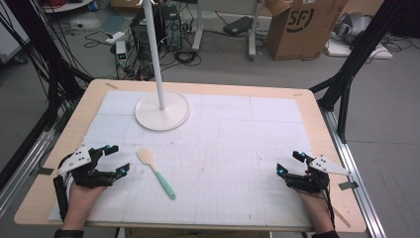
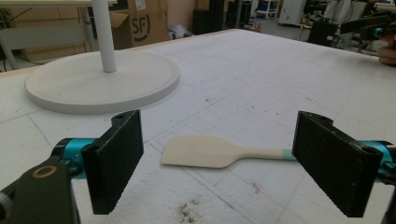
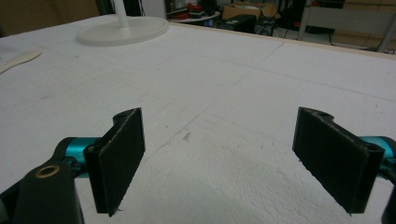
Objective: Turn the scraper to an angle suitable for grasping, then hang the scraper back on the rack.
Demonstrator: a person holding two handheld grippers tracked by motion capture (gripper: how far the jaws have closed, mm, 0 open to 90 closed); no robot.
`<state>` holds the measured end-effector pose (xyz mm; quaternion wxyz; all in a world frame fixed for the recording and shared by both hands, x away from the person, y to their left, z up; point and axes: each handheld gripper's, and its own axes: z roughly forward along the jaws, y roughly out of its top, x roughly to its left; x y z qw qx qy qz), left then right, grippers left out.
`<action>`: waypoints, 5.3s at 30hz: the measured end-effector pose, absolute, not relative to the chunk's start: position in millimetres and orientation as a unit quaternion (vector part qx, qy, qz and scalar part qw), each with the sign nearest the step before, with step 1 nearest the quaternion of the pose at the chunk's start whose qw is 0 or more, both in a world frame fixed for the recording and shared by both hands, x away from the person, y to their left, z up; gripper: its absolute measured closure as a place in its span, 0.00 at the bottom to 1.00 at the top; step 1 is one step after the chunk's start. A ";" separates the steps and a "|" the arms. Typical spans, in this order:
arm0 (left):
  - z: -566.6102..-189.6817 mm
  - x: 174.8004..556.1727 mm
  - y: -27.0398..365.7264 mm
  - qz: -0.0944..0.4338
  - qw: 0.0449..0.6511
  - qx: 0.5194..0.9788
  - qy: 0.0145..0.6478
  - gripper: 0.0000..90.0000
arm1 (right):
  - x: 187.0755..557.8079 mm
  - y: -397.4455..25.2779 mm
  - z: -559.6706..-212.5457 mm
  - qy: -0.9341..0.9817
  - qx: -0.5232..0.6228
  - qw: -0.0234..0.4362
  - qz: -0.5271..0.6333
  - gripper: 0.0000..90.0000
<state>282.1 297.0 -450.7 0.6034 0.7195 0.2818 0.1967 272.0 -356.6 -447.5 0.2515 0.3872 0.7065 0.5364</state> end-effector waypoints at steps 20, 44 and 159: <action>-445.1 263.3 269.9 0.146 0.578 0.779 0.194 0.80 | 272.6 -357.4 -447.7 0.704 0.390 0.252 0.537 0.18; -450.4 269.2 175.3 0.062 0.439 0.886 0.133 1.00 | 273.3 -357.4 -447.7 0.705 0.391 0.252 0.536 0.18; -443.2 371.4 212.5 0.112 0.485 0.831 0.248 0.41 | 275.1 -355.4 -447.5 0.711 0.395 0.247 0.526 0.19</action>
